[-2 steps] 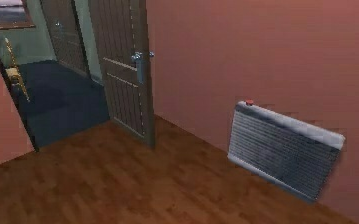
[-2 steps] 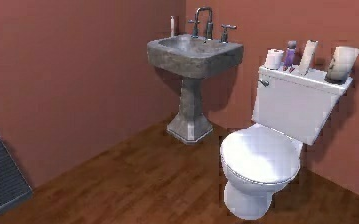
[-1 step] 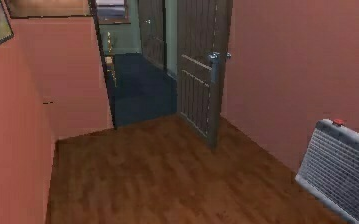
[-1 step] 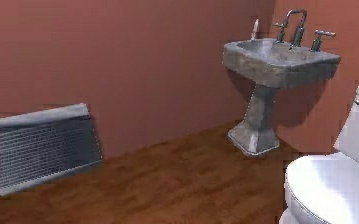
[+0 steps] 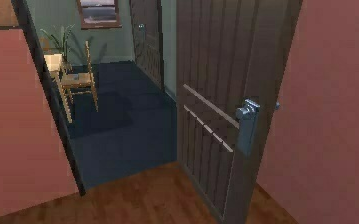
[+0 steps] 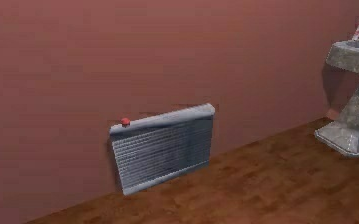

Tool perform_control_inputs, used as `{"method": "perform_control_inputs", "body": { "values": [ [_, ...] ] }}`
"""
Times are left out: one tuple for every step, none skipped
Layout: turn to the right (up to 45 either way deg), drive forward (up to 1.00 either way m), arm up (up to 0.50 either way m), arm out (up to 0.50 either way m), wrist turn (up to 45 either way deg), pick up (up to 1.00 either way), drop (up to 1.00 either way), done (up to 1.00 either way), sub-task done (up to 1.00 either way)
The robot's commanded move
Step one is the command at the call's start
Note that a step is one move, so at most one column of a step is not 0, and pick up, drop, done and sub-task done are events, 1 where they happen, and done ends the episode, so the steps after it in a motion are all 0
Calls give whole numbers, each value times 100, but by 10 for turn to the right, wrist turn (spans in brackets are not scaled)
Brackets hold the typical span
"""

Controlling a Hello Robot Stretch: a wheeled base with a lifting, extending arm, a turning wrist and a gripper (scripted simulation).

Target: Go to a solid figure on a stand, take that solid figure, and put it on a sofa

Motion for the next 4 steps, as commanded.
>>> {"method": "perform_control_inputs", "body": {
  "values": [
    [-30, 0, 0, 0, 0, 0, 0, 0, 0],
    [-120, 0, 0, 0, 0, 0, 0, 0, 0],
    [0, 85, 0, 0, 0, 0, 0, 0, 0],
    [60, 0, 0, 0, 0, 0, 0, 0, 0]
  ]
}}
